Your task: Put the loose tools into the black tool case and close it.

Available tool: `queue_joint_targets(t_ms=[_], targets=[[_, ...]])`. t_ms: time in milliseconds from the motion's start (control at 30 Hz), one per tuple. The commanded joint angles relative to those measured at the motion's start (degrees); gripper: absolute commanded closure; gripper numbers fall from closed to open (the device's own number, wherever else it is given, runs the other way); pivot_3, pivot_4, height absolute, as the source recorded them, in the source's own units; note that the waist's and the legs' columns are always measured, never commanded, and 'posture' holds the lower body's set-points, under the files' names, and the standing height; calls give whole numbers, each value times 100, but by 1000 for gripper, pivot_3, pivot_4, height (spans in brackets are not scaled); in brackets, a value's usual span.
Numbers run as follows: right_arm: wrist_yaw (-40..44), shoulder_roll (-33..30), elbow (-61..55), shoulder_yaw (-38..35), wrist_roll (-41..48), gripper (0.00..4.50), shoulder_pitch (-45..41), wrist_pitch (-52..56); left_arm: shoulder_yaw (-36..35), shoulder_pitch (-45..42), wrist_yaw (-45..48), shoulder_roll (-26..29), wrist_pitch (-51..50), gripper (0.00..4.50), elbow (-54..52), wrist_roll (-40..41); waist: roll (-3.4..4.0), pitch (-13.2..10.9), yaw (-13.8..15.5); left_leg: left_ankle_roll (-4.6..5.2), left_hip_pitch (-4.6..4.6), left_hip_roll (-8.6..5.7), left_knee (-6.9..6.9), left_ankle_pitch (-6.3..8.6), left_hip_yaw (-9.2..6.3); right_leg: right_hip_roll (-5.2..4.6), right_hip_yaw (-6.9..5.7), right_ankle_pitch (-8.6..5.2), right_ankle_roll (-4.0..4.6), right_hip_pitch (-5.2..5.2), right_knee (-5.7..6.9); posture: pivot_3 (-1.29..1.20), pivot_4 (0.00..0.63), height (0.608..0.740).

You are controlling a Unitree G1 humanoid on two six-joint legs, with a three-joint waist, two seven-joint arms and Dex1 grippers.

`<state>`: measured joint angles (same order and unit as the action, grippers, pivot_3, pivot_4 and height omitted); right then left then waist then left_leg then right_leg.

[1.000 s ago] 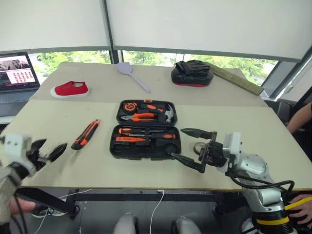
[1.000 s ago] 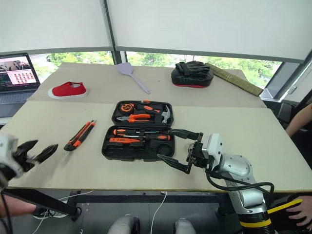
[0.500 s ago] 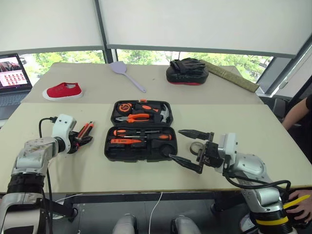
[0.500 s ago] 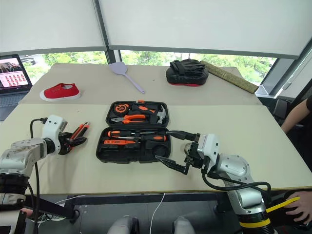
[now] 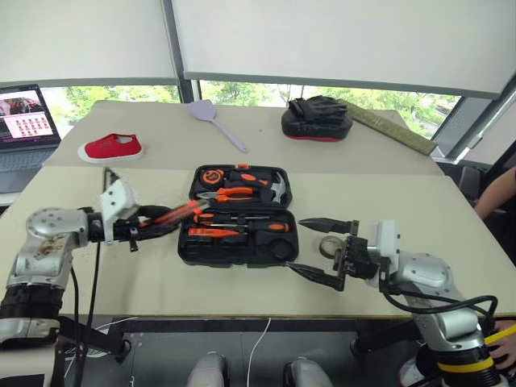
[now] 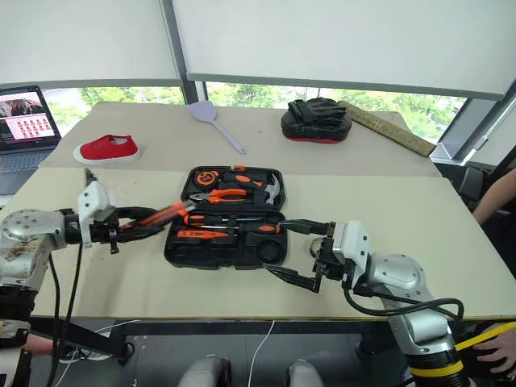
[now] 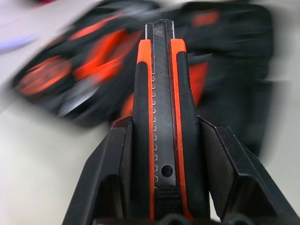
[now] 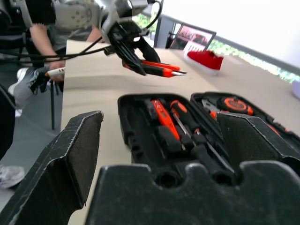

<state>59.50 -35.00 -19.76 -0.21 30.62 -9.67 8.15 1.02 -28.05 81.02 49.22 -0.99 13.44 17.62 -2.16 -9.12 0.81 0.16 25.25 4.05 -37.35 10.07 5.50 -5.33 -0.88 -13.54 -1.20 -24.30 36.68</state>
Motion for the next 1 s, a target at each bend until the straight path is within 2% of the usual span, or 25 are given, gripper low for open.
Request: queue_joint_targets(t_ms=[33,300,433,633,667,767,800,900,1000], targets=[[35,-98,-168,-175,182,0,-7,116,421,-282,-211,-221,259,2871,-268,-519,0,0,-4,1,-1,0,0,-1,0,2,1,0,0,0,2,0,150,740],[-37,-109,-318,-172,132,0,91,244,920,-685,-642,-808,252,2871,-144,-1052,0,0,-11,9,-1,1,-5,-5,-4,10,4,0,-4,-1,9,0,150,740],[-67,-109,-313,-179,96,0,58,261,1128,-642,-492,-832,680,2871,44,-1260,0,0,-21,9,-1,-1,-6,-5,-4,10,6,-1,-7,0,9,0,150,740],[-129,-110,-318,-192,66,0,46,256,1186,-564,-604,-928,736,2871,148,-1368,-1,0,-12,9,-1,-1,-10,-5,-5,9,5,-1,-7,0,9,0,150,740],[-139,-110,-326,-193,64,0,53,257,1190,-546,-544,-927,769,2370,146,-1335,-1,0,-11,9,-1,-1,-10,-5,-5,9,5,-1,-7,1,9,0,150,740],[-162,-105,-331,-185,55,0,62,258,1144,-518,-528,-984,768,1554,159,-1218,0,0,-12,9,-1,0,-10,-5,-6,9,5,-1,-7,1,9,0,150,740],[-169,-100,-329,-182,51,0,64,256,1112,-535,-572,-1026,844,1051,209,-1197,0,0,-13,9,-1,-1,-10,-5,-6,8,5,-1,-7,3,9,0,150,740],[-182,-91,-319,-177,46,0,64,256,972,-614,-665,-1155,995,52,416,-1122,0,0,0,10,-1,-1,-10,-5,-6,8,5,-1,-8,3,9,0,150,740],[-201,-78,-321,-172,53,0,80,262,570,-676,-359,-1294,792,52,550,-468,0,0,3,10,0,-2,-15,-5,-6,7,4,0,-9,5,9,0,150,740]])
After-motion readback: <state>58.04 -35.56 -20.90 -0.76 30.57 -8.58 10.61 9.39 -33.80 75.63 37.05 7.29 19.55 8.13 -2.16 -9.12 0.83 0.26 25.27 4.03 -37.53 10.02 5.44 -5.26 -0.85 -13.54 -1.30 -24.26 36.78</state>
